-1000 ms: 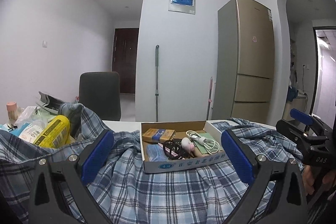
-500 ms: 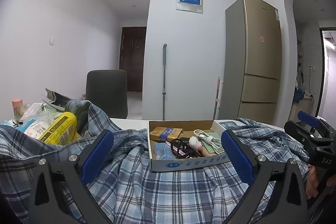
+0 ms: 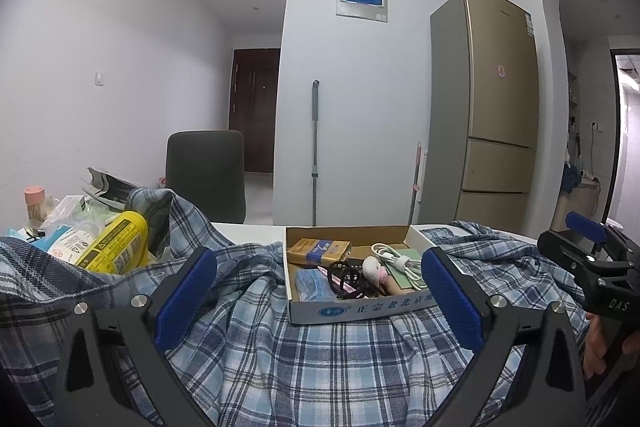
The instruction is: Organize soft objects
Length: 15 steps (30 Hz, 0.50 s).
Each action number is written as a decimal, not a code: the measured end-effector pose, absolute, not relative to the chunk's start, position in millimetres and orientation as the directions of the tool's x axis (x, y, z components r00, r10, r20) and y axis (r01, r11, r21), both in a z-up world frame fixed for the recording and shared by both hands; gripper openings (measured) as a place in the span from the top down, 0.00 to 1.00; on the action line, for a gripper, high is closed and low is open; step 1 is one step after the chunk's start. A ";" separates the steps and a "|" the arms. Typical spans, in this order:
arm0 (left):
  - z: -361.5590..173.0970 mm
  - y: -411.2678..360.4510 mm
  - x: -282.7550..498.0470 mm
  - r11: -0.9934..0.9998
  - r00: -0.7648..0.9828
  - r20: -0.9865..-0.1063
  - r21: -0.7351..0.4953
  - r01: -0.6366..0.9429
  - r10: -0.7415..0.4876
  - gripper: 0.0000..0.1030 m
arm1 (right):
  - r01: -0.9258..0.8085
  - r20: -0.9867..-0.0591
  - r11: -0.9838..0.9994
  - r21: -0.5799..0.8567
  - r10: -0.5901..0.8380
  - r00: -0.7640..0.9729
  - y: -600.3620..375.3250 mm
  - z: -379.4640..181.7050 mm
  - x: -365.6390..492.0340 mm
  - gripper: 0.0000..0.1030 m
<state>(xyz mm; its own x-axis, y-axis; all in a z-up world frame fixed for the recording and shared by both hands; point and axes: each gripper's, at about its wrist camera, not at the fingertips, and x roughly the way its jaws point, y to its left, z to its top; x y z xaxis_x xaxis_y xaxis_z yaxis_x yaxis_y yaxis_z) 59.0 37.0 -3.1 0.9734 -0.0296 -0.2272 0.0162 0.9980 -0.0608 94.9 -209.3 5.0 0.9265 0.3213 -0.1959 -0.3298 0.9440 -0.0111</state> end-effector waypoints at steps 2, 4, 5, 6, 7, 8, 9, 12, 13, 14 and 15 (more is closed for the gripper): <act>-3.6 37.1 60.5 0.998 0.972 -0.233 -0.061 0.015 -0.029 0.00 | -0.329 -0.195 0.944 -0.010 0.321 0.927 -210.0 4.7 95.2 0.00; -3.5 37.8 60.8 0.998 0.972 -0.235 -0.063 0.014 -0.028 0.00 | -0.330 -0.193 0.944 -0.010 0.322 0.927 -210.0 4.4 95.1 0.00; -3.7 38.2 60.8 0.998 0.971 -0.236 -0.064 0.014 -0.028 0.00 | -0.330 -0.193 0.944 -0.012 0.322 0.927 -209.8 4.3 95.2 0.00; -3.8 38.3 61.0 0.998 0.971 -0.237 -0.065 0.013 -0.028 0.00 | -0.330 -0.193 0.944 -0.012 0.322 0.927 -209.7 4.3 95.2 0.00; -4.0 38.3 61.0 0.998 0.971 -0.237 -0.065 0.012 -0.027 0.00 | -0.330 -0.193 0.944 -0.011 0.321 0.927 -209.5 4.3 95.2 0.00; -3.9 38.0 60.9 0.998 0.971 -0.238 -0.065 0.012 -0.027 0.00 | -0.330 -0.193 0.944 -0.012 0.321 0.927 -209.6 4.2 95.2 0.00; -3.9 37.8 60.8 0.998 0.971 -0.238 -0.064 0.012 -0.026 0.00 | -0.329 -0.195 0.944 -0.013 0.320 0.927 -209.1 4.1 95.5 0.00; -3.7 37.2 59.6 0.998 0.972 -0.233 -0.059 0.011 -0.025 0.00 | -0.326 -0.201 0.945 -0.014 0.317 0.927 -209.3 3.7 95.6 0.00; -3.5 37.0 59.1 0.998 0.973 -0.231 -0.059 0.012 -0.026 0.00 | -0.327 -0.201 0.945 -0.014 0.317 0.927 -209.9 3.9 96.0 0.00; -3.5 38.0 60.5 0.998 0.972 -0.232 -0.062 0.013 -0.028 0.00 | -0.326 -0.202 0.945 -0.015 0.317 0.927 -209.8 3.9 96.0 0.00; -3.5 38.2 60.8 0.998 0.973 -0.231 -0.061 0.015 -0.028 0.00 | -0.326 -0.204 0.945 -0.015 0.317 0.926 -209.9 3.7 96.1 0.00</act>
